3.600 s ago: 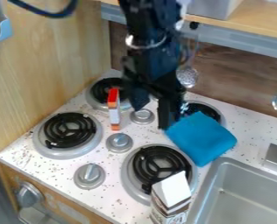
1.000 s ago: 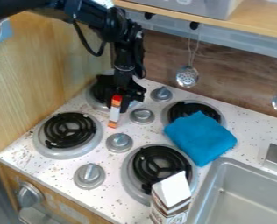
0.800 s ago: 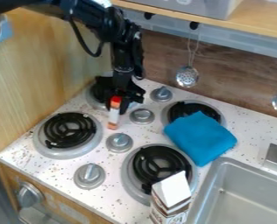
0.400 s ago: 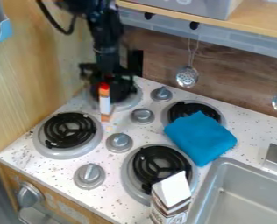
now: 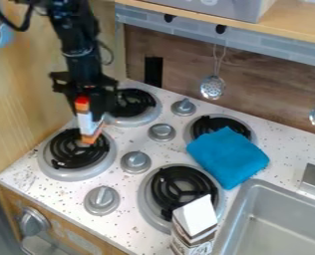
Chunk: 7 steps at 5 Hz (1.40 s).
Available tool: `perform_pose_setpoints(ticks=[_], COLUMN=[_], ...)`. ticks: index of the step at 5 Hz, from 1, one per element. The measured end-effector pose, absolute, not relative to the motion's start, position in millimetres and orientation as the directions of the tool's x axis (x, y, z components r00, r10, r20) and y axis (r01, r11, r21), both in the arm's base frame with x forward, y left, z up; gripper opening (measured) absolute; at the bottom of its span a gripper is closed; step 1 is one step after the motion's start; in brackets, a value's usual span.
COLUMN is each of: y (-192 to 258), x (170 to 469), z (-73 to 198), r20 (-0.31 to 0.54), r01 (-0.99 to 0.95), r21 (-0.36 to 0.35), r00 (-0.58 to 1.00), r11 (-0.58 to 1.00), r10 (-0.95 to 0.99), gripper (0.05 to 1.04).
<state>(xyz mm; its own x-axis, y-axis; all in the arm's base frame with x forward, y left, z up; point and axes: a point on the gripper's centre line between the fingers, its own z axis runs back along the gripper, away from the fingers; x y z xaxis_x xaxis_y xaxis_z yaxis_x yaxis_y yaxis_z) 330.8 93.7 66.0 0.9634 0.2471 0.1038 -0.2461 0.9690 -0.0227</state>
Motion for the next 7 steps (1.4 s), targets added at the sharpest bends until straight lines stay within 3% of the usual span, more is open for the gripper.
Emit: perform_pose_setpoints(ticks=[1,3,4,5,7], y=[96.4,92.1,91.8,80.3,73.9], x=[304.8,286.5,287.9,290.7,282.1], z=[52.6,29.0,14.2,5.9,3.9], r20=[0.073,0.06,0.068,0.115,0.17], r01=[-0.32,-0.454,-0.403,-0.203,0.031], r21=[-0.044,-0.076,-0.027,0.004,-0.053], r00=[0.944,0.887,0.912,0.973,0.985], r11=[0.946,0.888,0.915,0.979,0.998], r10=[0.322,0.458,0.404,0.201,-0.022], gripper=[0.416,0.416,0.416,0.416,0.416])
